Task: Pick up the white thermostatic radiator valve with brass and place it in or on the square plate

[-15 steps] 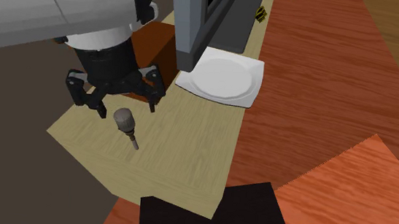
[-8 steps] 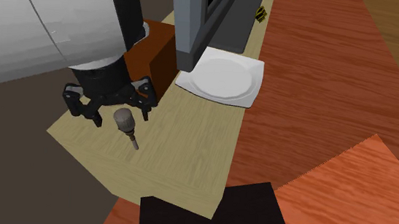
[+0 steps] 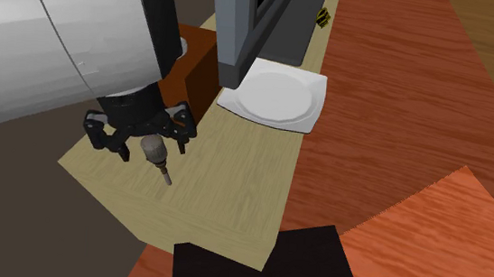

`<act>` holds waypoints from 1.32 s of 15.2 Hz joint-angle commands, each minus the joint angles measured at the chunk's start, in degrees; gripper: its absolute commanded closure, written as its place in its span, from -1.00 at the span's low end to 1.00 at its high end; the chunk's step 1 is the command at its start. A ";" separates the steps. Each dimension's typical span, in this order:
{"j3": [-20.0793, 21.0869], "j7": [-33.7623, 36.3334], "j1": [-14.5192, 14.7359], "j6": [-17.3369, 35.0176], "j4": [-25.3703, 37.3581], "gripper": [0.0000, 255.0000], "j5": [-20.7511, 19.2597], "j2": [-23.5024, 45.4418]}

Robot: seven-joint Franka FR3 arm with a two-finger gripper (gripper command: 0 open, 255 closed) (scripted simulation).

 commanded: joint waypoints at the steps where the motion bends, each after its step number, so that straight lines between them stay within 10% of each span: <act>1: 0.00 0.00 0.00 0.00 0.00 -1.00 0.00 0.00; 2: 0.00 0.00 0.00 0.00 0.00 1.00 0.00 0.00; 20: -1.11 0.47 -0.60 -6.43 7.67 1.00 -1.14 1.26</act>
